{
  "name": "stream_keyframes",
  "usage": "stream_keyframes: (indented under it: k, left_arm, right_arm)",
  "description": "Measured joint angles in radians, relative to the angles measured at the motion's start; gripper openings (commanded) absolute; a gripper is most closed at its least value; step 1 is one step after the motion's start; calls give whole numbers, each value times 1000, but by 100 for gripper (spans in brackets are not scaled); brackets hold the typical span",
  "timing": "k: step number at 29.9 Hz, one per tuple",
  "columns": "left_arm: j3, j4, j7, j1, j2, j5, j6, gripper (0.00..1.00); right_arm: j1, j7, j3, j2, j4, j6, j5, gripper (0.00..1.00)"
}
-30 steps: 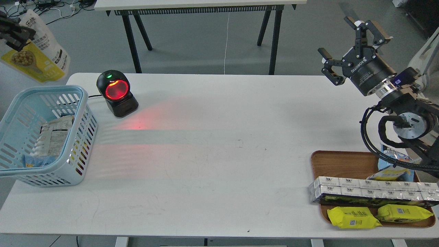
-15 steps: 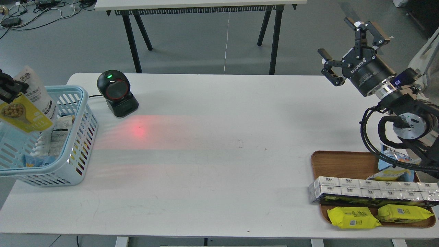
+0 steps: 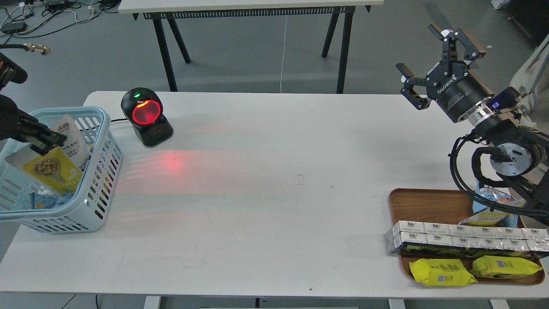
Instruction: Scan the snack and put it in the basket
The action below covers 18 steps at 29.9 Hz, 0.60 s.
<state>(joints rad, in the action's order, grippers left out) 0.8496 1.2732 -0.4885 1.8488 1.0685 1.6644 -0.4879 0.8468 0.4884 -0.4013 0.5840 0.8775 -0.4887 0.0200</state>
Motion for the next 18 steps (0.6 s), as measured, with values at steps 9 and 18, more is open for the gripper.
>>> stream_keyframes:
  k: [9, 18]
  left_arm:
    - [-196, -12, 0, -92, 7, -9, -1, 87]
    - [-452, -92, 0, -194, 9, -227, -1, 88]
  right_arm:
    - [-9, 0, 8, 4, 13, 0, -1, 98]
    - [7, 0, 13, -7, 19, 0, -19, 98]
